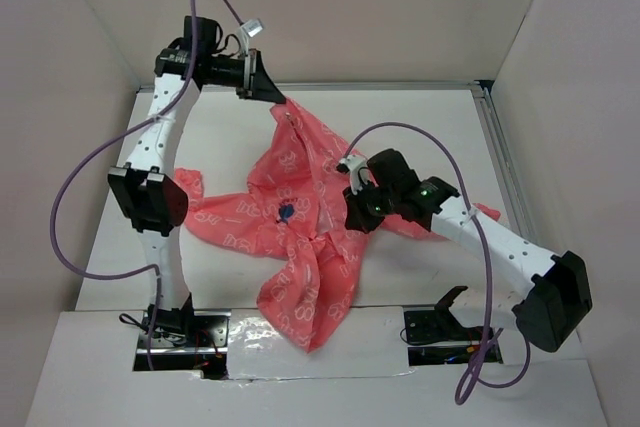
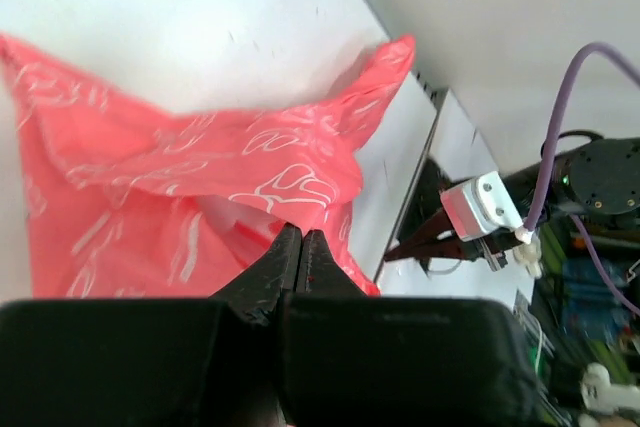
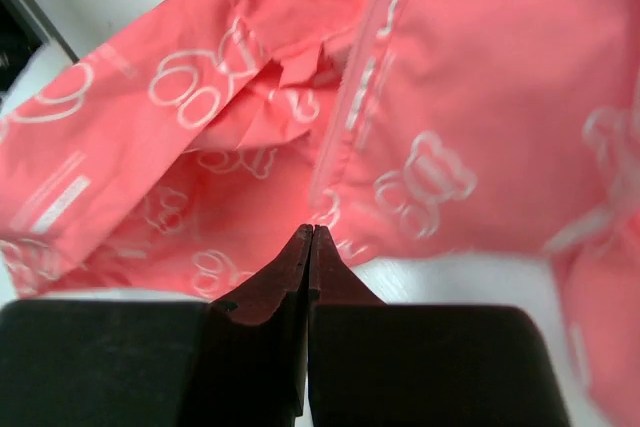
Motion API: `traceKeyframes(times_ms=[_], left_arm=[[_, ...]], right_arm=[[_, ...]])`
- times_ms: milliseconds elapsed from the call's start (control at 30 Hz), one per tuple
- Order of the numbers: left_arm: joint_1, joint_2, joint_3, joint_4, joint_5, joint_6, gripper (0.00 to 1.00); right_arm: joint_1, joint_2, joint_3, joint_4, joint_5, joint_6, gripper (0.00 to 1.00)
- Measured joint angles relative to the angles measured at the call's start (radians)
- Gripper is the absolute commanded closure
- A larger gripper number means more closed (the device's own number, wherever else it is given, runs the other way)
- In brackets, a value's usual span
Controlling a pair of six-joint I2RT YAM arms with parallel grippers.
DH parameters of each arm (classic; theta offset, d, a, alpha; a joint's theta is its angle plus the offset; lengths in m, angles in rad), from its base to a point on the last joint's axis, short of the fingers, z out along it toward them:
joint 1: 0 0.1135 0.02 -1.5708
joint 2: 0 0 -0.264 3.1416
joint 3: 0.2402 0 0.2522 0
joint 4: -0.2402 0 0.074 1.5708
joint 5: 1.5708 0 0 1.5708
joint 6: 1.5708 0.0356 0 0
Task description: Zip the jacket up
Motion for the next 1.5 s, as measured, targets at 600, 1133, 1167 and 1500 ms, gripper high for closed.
traceKeyframes(times_ms=[600, 1133, 1167, 1500], left_arm=[[-0.09, -0.066, -0.244, 0.181, 0.216, -0.02, 1.0], [-0.111, -0.1, -0.268, 0.199, 0.264, -0.013, 1.0], [-0.112, -0.1, -0.27, 0.2, 0.266, -0.013, 1.0], [-0.113, -0.106, -0.278, 0.202, 0.28, -0.011, 1.0]], right_arm=[[-0.059, 0.148, 0.317, 0.378, -0.097, 0.177, 0.41], [-0.14, 0.284, 0.34, 0.448, -0.331, 0.243, 0.26], [-0.141, 0.296, 0.348, 0.448, -0.338, 0.244, 0.26], [-0.167, 0.342, 0.36, 0.445, -0.392, 0.237, 0.31]])
